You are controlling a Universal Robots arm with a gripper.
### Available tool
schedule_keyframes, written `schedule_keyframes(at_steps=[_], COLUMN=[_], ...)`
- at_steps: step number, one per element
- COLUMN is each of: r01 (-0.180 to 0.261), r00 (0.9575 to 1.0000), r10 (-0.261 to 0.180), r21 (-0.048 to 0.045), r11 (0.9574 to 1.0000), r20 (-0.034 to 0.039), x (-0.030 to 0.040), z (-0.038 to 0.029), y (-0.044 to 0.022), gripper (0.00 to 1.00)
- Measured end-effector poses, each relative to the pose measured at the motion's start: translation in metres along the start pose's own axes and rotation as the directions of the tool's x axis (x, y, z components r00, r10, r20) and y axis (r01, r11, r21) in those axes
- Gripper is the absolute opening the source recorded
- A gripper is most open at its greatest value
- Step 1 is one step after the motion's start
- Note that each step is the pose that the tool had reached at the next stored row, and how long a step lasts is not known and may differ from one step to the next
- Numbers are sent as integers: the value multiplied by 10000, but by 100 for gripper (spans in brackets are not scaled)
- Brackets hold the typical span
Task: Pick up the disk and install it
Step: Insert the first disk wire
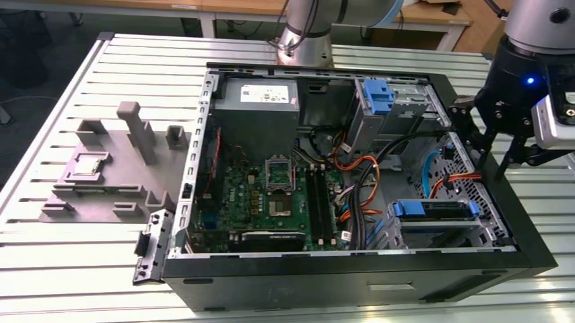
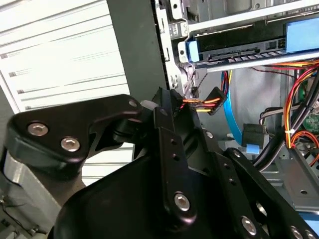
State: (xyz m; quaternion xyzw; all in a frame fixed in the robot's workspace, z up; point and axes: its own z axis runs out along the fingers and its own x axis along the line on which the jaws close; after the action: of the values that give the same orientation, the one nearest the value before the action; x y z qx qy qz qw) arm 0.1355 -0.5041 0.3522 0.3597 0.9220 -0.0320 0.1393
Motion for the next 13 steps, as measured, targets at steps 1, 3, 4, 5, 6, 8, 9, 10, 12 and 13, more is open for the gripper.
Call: schedule_keyframes(at_steps=[1, 3, 4, 5, 6, 8, 9, 10, 12, 13], r01=[19, 64, 93, 120, 146, 197, 211, 212, 214, 217], r00=[10000, 10000, 9999, 9999, 9999, 9998, 9997, 9997, 9997, 9997], r10=[-19, -64, -93, -120, -146, -196, -210, -212, -214, -217], r21=[-5, -16, -16, -18, -20, -30, -32, -31, -32, -27], r11=[10000, 10000, 10000, 9999, 9999, 9998, 9998, 9998, 9998, 9998], r20=[10, 37, 52, 63, 72, 78, 79, 81, 81, 86], x=[5, 11, 13, 15, 18, 22, 22, 22, 23, 23], z=[5, 22, 29, 37, 45, 59, 60, 60, 62, 62], y=[-4, -5, -5, -6, -6, -7, -7, -7, -7, -7], gripper=[30, 30, 30, 30, 30, 30, 30, 30, 28, 28])
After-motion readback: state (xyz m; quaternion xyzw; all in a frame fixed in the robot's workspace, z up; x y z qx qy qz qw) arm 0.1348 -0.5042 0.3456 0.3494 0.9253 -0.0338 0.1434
